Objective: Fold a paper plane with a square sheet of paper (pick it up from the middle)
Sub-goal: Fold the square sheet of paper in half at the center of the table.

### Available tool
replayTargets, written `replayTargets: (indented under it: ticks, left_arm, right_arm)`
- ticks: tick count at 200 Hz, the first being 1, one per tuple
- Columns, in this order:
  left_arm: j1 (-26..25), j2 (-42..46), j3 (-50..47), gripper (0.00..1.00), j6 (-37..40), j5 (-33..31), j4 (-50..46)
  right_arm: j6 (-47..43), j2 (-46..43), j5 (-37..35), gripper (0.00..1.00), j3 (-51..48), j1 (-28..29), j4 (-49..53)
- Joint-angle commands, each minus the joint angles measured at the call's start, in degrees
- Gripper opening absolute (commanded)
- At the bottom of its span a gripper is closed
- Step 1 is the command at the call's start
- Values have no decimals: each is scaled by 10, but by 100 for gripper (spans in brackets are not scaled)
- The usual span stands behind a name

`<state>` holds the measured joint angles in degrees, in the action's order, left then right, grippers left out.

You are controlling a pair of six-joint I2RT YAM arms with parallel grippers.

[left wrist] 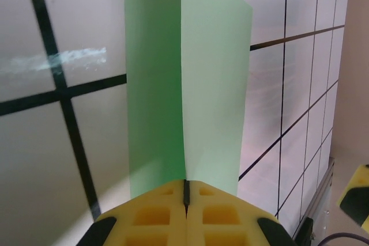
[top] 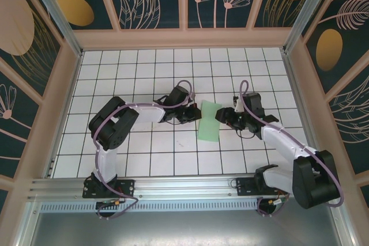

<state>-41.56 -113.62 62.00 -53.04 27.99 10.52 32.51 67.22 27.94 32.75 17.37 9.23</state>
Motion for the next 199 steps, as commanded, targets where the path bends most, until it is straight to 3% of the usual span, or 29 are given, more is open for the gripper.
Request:
replayTargets:
  ticks: [1, 50, 80, 154, 179, 199]
  left_arm:
    - [0, 21, -21, 0, -12, -14, 15]
    - [15, 73, -66, 0, -22, -34, 19]
    - [29, 87, -82, 0, -16, -31, 3]
    - [38, 99, -74, 0, -22, -24, -40]
    - [39, 100, -66, 0, -21, -23, -57]
    - [39, 98, -66, 0, -22, -20, -60]
  right_arm:
    - [-37, 11, -24, 52, 25, 6, -8]
    - [-101, -23, -89, 53, 1, 37, -70]
    - [-162, -19, -140, 53, 0, 85, -67]
    - [-252, 1, -310, 60, -51, 333, -159]
    - [-265, 43, -406, 70, -57, 406, -187]
    - [-273, 86, -439, 80, -39, 430, -177]
